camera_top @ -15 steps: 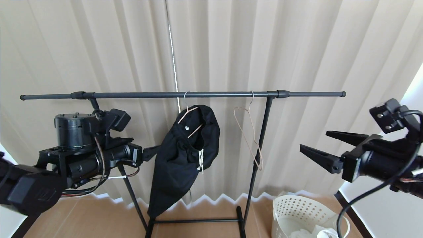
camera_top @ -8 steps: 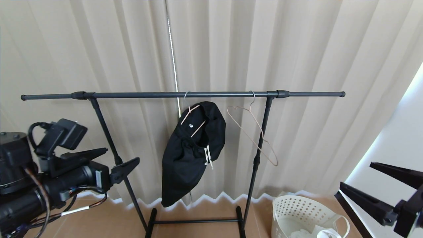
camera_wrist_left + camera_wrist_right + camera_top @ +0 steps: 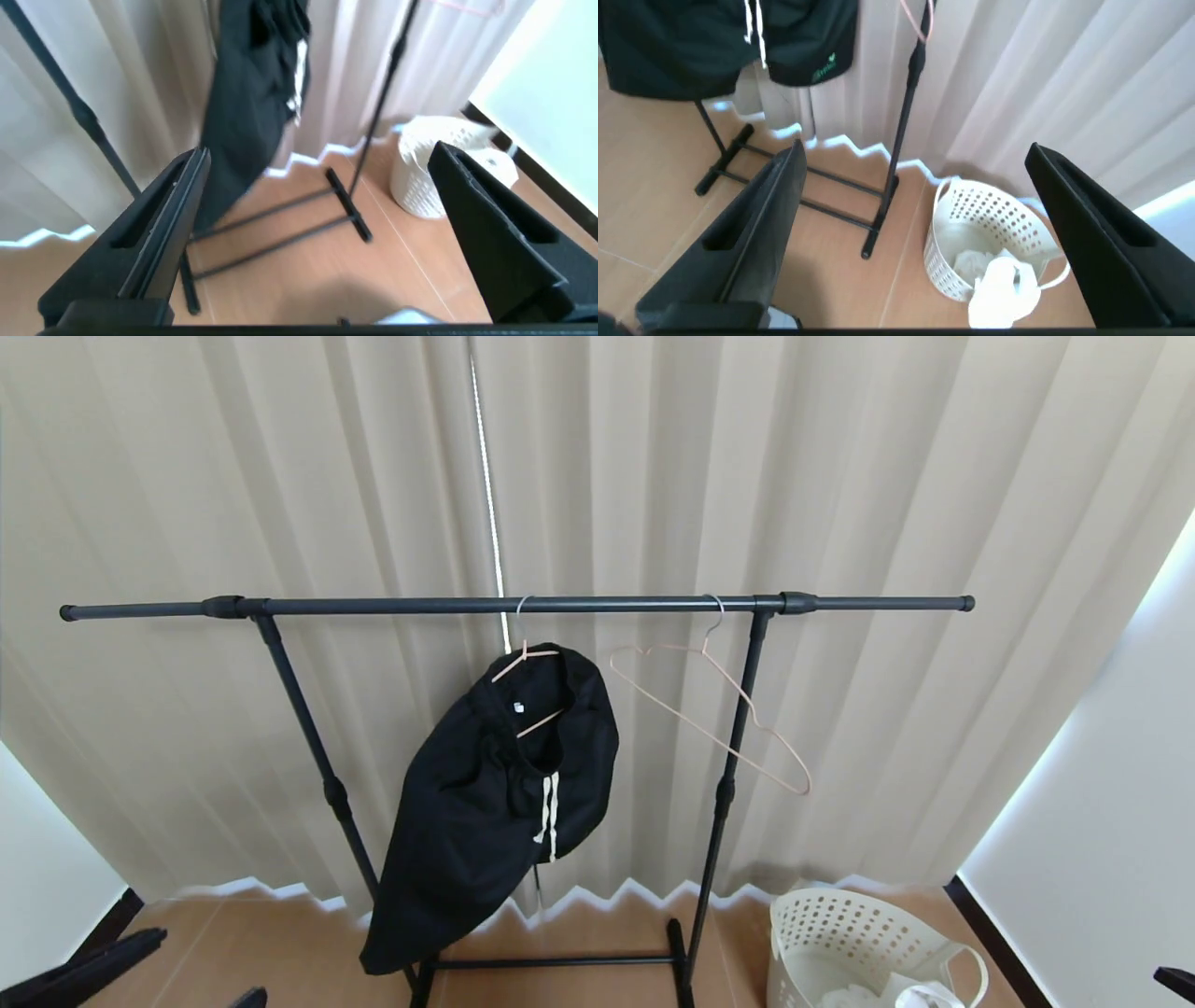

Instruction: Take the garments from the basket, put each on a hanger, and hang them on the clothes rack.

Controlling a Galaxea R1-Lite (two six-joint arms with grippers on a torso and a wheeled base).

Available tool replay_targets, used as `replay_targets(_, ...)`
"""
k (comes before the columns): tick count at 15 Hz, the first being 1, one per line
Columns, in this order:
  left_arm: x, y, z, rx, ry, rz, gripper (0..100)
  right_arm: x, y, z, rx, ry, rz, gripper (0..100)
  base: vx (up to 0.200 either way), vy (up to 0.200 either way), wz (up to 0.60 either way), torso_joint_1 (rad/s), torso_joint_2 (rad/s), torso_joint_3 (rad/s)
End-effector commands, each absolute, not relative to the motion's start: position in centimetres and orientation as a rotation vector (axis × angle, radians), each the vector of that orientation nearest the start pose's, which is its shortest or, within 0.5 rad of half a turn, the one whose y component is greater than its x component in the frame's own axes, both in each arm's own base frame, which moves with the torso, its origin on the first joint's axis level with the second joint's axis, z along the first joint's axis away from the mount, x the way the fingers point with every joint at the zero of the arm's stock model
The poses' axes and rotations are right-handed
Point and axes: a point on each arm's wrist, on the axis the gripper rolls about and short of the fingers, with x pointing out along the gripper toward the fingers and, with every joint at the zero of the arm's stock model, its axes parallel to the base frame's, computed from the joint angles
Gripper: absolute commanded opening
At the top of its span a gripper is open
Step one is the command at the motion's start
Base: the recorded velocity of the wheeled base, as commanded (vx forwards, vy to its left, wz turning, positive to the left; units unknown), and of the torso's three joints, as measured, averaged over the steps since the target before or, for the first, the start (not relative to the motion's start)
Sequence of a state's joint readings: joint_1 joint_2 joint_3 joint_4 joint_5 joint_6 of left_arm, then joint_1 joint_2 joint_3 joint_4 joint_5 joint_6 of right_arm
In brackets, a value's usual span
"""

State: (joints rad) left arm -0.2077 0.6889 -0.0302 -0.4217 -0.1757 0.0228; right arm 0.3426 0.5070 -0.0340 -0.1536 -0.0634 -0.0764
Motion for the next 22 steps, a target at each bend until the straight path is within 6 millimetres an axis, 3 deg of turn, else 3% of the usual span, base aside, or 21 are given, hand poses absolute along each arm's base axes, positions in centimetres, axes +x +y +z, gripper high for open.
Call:
replay_targets(1,1.0,-0.8,9.8,0.007,0.179,-0.443,100,-0.2,-0.2,8.2,-0.129,0.216,0.287,100,0.000,0.000,0.00,0.000,0.00,0.000)
replay_targets(3,-0.5,-0.5,8.4,0.002,0.201,-0.453,100,-0.9,-0.4,7.8,-0.110,0.199,0.240,100,0.000,0.000,0.00,0.000,0.00,0.000)
replay_targets(10,-0.5,-0.5,8.3,0.013,0.185,-0.283,100,-1.8,-0.2,7.6,-0.082,0.099,0.025,100,0.000,0.000,0.00,0.000,0.00,0.000)
replay_targets(18,-2.3,-0.5,8.0,0.049,-0.036,-0.231,100,-2.4,-0.1,7.5,-0.062,0.025,-0.022,100,0.000,0.000,0.00,0.000,0.00,0.000)
replay_targets(22,-2.3,-0.4,8.0,0.066,-0.045,-0.160,100,-2.4,-0.1,7.5,-0.043,0.023,-0.013,100,0.000,0.000,0.00,0.000,0.00,0.000)
